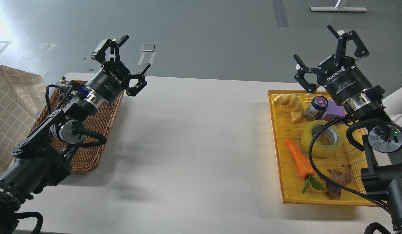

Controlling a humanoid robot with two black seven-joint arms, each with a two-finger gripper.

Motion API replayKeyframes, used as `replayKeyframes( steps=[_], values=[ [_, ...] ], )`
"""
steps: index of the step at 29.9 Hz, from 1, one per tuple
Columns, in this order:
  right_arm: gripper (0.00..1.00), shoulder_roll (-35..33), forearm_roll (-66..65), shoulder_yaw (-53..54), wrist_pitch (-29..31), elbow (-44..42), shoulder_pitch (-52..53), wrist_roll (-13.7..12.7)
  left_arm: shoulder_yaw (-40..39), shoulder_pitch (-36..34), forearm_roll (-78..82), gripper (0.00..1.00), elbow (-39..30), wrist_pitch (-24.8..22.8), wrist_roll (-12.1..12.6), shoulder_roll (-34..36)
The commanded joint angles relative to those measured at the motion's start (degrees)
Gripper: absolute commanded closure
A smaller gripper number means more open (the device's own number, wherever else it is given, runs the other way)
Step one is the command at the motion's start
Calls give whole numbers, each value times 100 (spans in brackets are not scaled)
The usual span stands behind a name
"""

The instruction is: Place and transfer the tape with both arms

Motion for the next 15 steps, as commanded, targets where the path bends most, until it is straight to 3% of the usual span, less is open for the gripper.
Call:
replayKeyframes(
  steps=[1, 15],
  values=[
    [0, 9, -6, 0, 0, 0, 18, 0, 0, 3, 4, 0, -1, 0, 0, -21],
    [0, 35, -6, 0, 0, -9, 18, 0, 9, -6, -5, 0, -62, 0, -9, -4]
  ],
)
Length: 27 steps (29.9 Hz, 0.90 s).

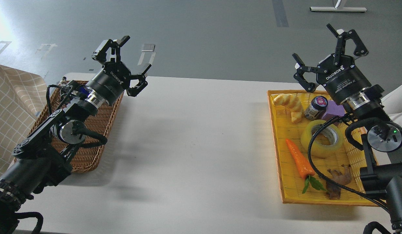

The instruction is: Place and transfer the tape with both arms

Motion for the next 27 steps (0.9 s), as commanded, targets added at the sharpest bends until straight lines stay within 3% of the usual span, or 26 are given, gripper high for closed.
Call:
replayKeyframes(
  steps=[1, 27],
  values=[
    [0, 1, -2, 0, 0, -4, -4, 0, -51, -1, -17, 0, -73, 0, -17, 10],
    [0, -8, -2, -9, 0, 23, -4, 0, -34, -1, -18, 0, -47, 0, -79, -34]
  ],
)
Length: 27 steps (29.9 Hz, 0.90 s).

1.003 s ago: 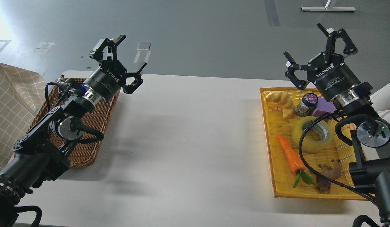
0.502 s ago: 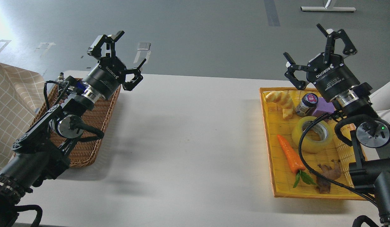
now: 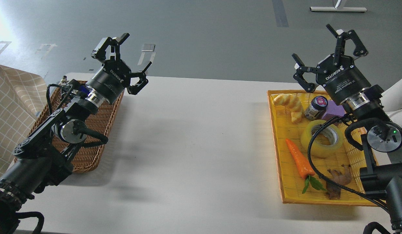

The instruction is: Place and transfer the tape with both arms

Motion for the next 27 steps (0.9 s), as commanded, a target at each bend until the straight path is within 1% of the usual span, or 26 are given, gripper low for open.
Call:
replayKeyframes(
  steps=[1, 27],
  values=[
    [0, -5, 0, 0, 0, 1, -11, 0, -9, 2, 1, 0, 1, 0, -1, -9],
    [0, -22, 9, -202, 0, -17, -20, -18, -9, 19, 9, 0, 1, 0, -10, -35]
  ],
)
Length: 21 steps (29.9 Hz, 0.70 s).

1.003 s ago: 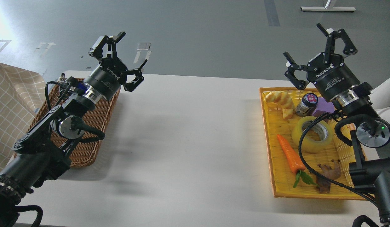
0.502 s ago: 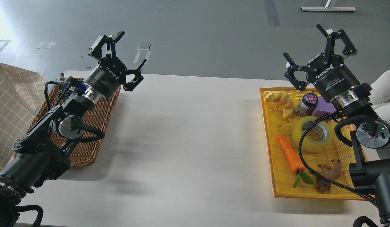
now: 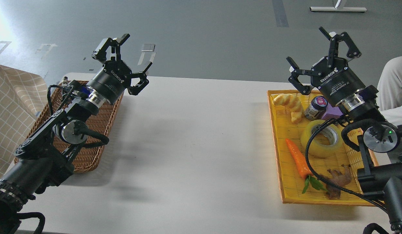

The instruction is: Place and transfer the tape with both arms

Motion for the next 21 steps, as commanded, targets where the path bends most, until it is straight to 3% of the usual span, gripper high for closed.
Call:
replayKeyframes(
  steps=[1, 10, 21],
  values=[
    [0, -9, 0, -9, 0, 0, -24, -8, -1, 1, 6, 0, 0, 0, 0, 0],
    [0, -44, -9, -27, 0, 26, -16, -16, -1, 9, 15, 0, 0, 0, -9, 0],
    [0, -597, -35, -650, 0, 70, -33, -34, 8, -8, 24, 0, 0, 0, 0, -105]
  ],
)
